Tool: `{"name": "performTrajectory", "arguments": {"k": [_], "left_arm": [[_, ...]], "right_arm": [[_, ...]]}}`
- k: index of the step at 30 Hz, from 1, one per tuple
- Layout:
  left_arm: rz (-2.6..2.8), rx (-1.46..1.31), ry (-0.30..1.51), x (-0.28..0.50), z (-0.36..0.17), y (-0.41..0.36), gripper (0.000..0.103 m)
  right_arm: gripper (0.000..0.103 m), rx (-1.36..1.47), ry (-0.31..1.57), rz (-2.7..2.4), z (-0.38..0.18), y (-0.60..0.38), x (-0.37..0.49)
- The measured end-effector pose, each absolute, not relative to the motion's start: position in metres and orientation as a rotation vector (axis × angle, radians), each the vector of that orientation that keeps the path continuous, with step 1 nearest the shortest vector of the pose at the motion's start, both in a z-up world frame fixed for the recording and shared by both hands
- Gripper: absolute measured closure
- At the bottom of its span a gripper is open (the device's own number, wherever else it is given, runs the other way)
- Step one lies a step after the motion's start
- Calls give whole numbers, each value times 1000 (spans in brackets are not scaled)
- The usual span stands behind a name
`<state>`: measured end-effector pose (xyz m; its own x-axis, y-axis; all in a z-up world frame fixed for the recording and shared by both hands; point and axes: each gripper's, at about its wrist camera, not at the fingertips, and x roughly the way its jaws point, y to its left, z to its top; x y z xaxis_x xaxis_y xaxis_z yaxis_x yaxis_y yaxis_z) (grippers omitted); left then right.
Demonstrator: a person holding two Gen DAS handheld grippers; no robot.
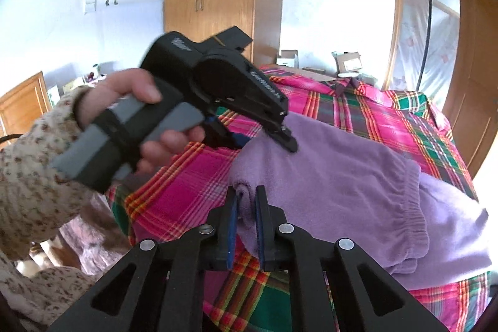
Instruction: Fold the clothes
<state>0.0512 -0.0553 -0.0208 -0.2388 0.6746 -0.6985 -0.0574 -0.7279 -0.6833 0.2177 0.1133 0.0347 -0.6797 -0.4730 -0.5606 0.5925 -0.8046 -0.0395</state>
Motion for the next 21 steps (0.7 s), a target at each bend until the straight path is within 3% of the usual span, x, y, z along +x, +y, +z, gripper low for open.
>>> {"name": "performTrajectory", "arguments": {"k": [3, 6, 7, 9, 21], "left_arm": [[1985, -1544, -800, 38, -22, -52, 64], [1957, -1558, -835, 31, -27, -52, 77], [1959, -1552, -832, 31, -27, -52, 86], [1958, -1507, -850, 31, -25, -55, 90], [2002, -1327, -877, 38, 8, -80, 93]], "right_arm": [[92, 738, 291, -2414, 36, 113, 222], [92, 750, 290, -2410, 38, 113, 224], [92, 755, 286, -2407, 39, 113, 220], [92, 769, 275, -2395, 38, 111, 213], [93, 793, 239, -2331, 49, 88, 204]]}}
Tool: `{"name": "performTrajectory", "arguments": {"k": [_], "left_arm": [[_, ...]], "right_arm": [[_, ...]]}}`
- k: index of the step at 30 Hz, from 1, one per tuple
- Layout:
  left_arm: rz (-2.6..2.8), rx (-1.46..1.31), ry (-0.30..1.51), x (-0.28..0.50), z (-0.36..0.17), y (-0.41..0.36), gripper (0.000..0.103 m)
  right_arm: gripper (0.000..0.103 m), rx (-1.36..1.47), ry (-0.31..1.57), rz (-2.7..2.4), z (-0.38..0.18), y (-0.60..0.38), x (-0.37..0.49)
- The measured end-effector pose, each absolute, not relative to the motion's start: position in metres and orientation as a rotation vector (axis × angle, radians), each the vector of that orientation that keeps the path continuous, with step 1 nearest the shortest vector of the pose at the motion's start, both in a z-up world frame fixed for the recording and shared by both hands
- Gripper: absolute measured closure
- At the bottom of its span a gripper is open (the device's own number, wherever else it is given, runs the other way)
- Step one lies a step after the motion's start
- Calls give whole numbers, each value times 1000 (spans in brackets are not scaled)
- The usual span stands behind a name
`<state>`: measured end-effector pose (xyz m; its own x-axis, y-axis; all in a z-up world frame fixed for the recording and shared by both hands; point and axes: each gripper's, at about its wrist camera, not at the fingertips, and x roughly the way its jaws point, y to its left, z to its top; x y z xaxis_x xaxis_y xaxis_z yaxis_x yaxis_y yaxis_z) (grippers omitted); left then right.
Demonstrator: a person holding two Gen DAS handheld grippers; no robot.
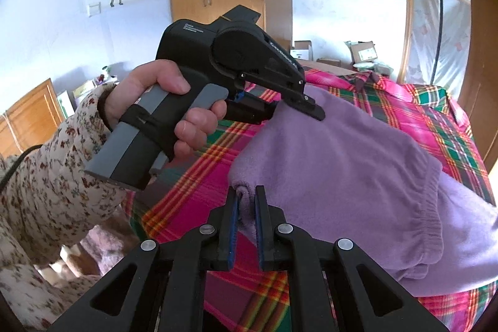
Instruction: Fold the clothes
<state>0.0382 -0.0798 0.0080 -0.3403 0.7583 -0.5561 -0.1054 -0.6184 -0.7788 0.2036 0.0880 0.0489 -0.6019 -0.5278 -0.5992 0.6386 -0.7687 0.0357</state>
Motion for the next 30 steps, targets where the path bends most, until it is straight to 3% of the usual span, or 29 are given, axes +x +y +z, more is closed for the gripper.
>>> {"name": "performTrajectory", "arguments": {"k": [30], "left_arm": [[2200, -1403, -954, 59, -17, -207, 93]], "right_arm": [[93, 838, 299, -1963, 22, -25, 176]]}}
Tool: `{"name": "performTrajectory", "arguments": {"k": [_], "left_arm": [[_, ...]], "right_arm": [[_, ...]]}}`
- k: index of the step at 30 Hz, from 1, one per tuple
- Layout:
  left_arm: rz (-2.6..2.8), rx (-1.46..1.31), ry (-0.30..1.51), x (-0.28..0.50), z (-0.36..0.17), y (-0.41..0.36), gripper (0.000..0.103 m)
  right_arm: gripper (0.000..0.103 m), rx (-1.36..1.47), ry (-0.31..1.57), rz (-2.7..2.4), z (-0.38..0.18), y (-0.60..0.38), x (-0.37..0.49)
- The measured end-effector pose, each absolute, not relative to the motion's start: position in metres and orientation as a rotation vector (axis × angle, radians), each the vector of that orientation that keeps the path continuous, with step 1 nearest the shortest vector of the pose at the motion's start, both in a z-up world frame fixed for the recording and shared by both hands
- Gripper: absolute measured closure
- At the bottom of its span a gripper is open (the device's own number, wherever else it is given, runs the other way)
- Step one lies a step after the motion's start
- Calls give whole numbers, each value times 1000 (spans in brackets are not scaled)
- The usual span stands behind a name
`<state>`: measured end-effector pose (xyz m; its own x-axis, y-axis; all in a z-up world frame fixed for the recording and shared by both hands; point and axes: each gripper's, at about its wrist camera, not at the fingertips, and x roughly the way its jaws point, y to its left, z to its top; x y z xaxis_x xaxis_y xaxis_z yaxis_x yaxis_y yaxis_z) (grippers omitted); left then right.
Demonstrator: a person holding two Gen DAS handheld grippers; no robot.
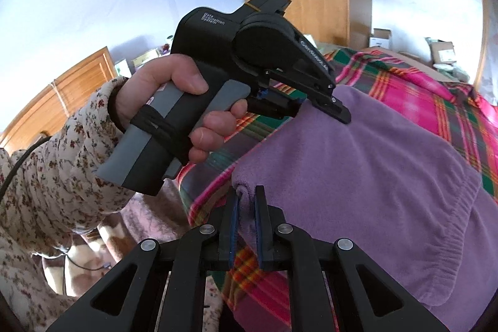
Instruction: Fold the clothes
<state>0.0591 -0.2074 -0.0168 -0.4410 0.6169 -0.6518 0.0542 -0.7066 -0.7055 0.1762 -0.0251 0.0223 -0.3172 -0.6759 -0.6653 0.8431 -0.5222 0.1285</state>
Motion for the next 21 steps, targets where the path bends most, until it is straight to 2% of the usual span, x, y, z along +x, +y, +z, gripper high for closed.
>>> {"name": "performTrajectory", "arguments": {"k": [10, 13, 16, 21], "left_arm": [[2210, -1452, -953, 63, -30, -218, 90], [2230, -1449, -926, 67, -26, -216, 88], [2272, -1466, -879, 70, -21, -214, 82], [2333, -1476, -853, 85, -8, -218, 75]], "right_arm": [[92, 911, 286, -1918, 10, -41, 170], [88, 932, 270, -1912, 9, -41, 167], [78, 926, 273, -1935, 12, -37, 168], [75, 863, 214, -1992, 30, -10, 169]]}}
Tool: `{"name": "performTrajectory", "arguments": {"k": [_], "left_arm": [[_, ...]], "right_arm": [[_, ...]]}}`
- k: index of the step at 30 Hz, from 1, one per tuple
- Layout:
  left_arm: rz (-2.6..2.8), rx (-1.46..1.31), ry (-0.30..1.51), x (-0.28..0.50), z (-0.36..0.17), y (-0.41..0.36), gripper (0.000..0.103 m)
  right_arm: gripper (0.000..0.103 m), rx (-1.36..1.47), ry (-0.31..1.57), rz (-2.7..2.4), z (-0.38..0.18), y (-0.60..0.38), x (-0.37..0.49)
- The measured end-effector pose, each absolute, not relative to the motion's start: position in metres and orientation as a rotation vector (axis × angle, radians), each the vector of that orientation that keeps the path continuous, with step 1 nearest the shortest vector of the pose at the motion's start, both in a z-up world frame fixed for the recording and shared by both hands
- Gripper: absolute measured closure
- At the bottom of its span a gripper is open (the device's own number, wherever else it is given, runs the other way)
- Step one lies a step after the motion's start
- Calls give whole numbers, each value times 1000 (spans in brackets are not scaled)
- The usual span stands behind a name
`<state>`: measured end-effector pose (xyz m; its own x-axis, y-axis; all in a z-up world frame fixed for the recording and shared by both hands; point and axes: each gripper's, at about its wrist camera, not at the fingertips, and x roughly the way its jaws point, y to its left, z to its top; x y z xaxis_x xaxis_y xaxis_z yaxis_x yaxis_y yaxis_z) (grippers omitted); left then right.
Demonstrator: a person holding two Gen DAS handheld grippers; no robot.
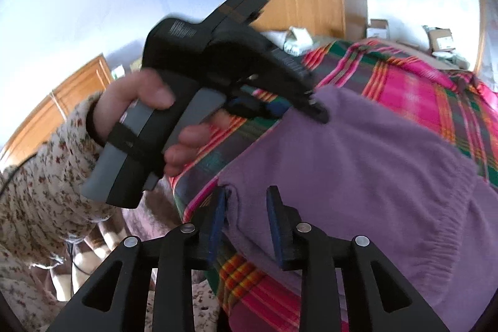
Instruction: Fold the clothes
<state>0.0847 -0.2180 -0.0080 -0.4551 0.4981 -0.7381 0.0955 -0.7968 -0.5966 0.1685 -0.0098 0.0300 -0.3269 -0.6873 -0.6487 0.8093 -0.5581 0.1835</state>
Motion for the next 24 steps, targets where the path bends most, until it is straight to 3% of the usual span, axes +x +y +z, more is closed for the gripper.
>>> {"name": "performTrajectory", "arguments": {"k": [4, 12, 24], "left_arm": [[2401, -1423, -823, 101, 12, -216, 73], [2504, -1273, -570, 129, 64, -158, 71], [2203, -1341, -305, 120, 47, -15, 72]], "right_arm": [[75, 836, 149, -2097, 44, 32, 161], [75, 966, 70, -2475, 39, 149, 125], [75, 1133, -69, -2691, 14, 252, 108]]}}
